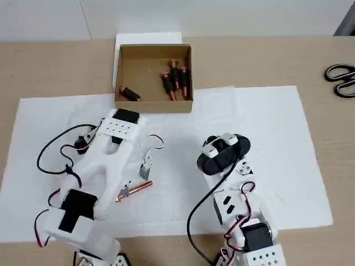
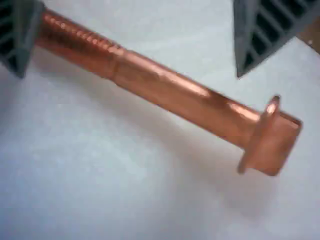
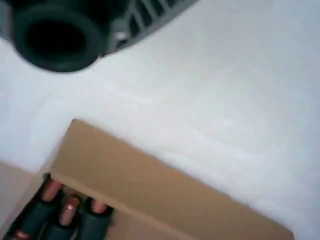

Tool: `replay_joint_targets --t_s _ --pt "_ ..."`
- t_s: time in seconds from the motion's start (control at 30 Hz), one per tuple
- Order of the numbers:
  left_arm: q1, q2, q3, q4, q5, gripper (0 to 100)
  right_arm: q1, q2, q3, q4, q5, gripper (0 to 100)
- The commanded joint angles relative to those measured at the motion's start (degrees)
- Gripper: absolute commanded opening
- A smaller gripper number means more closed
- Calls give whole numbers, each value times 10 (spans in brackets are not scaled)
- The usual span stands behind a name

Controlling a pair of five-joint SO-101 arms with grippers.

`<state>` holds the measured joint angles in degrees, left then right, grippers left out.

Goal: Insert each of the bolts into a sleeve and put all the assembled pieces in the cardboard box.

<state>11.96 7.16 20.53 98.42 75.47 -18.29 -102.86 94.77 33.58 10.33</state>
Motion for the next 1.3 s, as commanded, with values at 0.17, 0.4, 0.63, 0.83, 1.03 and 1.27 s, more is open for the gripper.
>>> replay_joint_targets --t_s 0.17,0.4,0.63,0.83,1.03,1.27 --pt "-26 -9 -173 -7 -18 260 1 -10 -11 0 4 4" --pt "-27 -10 -247 21 -251 260 1 -10 -11 0 4 4" --pt "-80 -10 -247 21 -493 260 1 -10 -11 0 4 4" --pt "-125 -7 -247 21 -833 261 1 -10 -11 -1 5 4" --pt "-125 -10 -206 21 -1107 258 1 -10 -11 -1 5 4" --pt "-93 -10 -62 21 -1214 258 1 -10 -6 -1 6 4"
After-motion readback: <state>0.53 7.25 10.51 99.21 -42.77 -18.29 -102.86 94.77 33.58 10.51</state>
